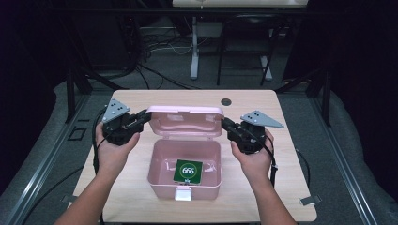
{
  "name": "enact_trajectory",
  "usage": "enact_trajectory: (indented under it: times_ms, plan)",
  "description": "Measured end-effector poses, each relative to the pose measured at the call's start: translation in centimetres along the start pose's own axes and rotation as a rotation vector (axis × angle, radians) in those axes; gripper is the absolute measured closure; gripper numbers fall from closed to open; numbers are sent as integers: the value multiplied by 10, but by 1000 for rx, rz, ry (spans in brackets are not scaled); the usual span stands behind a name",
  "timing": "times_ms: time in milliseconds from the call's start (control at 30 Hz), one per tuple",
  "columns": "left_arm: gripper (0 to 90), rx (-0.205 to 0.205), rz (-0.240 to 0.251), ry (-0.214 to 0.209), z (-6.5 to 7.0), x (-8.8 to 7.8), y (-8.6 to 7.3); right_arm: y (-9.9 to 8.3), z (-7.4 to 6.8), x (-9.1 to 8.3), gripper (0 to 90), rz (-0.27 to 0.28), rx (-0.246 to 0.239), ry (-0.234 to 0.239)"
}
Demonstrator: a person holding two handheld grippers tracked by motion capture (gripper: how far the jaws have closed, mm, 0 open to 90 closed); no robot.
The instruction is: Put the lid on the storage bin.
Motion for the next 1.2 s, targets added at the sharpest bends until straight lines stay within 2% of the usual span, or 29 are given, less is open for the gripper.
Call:
enact_trajectory:
  times_ms: [200,467,533,600,733,900,1200]
  plan:
    - [815,3,-4,9,1,-1,-1,5,1,-9,795,11,18,37]
    - [809,7,-3,1,5,-5,-3,6,2,-18,760,10,12,56]
    - [809,6,-10,3,4,-5,-4,6,0,-21,759,10,11,73]
    - [809,-1,-9,-9,3,-5,-5,9,1,-28,759,24,7,65]
    - [805,-3,-7,-14,5,-6,-5,15,7,-40,752,55,30,51]
    - [799,-8,-6,-32,6,-9,-9,12,12,-33,725,42,49,41]
    - [784,-14,-2,-61,9,-14,-13,11,11,-20,683,36,62,63]
Point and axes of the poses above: each handheld gripper's, and its own axes: x roughly forward along the jaws, y roughly out of its top, z roughly to its right, the point moved 9 cm from there along x, roughly forward along the jaws, and after that the axes turned 13 degrees about -z, right-handed, at the moved point
